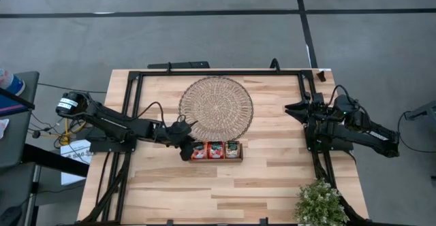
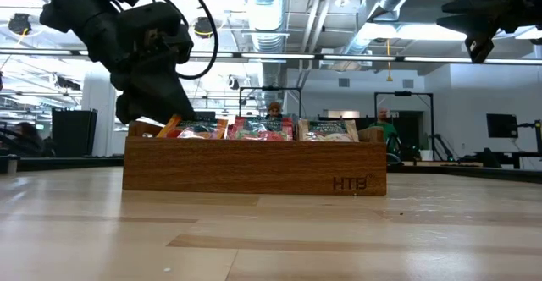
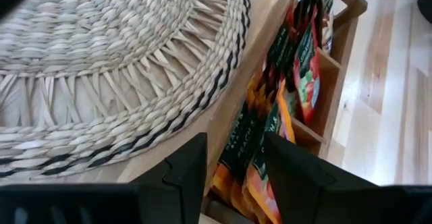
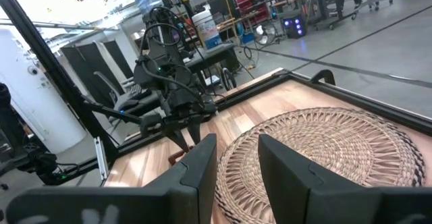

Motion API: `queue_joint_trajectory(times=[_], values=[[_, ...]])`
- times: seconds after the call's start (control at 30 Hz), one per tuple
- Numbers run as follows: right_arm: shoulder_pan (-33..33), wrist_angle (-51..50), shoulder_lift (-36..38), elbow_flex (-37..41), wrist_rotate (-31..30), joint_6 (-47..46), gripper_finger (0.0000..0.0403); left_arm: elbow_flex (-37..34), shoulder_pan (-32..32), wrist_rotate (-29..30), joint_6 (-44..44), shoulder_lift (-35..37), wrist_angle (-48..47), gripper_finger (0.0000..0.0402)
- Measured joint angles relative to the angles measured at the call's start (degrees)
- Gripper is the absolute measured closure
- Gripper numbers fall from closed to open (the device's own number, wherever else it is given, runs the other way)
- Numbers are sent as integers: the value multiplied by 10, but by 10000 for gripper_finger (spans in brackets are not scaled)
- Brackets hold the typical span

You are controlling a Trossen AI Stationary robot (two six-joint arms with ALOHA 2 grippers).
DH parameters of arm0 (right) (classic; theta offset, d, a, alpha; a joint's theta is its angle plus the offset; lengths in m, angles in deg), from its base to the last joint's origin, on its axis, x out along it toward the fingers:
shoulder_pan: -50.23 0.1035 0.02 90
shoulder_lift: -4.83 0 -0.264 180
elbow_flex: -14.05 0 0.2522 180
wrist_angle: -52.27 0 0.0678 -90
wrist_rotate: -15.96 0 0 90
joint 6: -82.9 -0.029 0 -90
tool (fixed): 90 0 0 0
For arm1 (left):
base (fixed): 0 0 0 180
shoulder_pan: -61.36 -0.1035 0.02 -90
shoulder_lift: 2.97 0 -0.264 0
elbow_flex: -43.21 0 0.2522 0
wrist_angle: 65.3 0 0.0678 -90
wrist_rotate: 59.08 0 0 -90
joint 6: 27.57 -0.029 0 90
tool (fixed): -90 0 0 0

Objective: Pick & Place Tea
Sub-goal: Put the orange tea bag into the left section of the wooden organizer

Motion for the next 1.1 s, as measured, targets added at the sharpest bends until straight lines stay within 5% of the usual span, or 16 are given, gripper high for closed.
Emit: queue_joint_trajectory(times=[0.33, 0.6, 1.1], values=[[0, 0, 0, 0, 0, 0, 301, 0, 0, -28, 22, 0, -7, 263], [0, 0, 0, 0, 0, 0, 301, 39, -9, 24, -40, 0, -8, 263], [0, -3, 0, 0, 1, 0, 301, 38, -23, -40, -26, -21, -25, 263]])
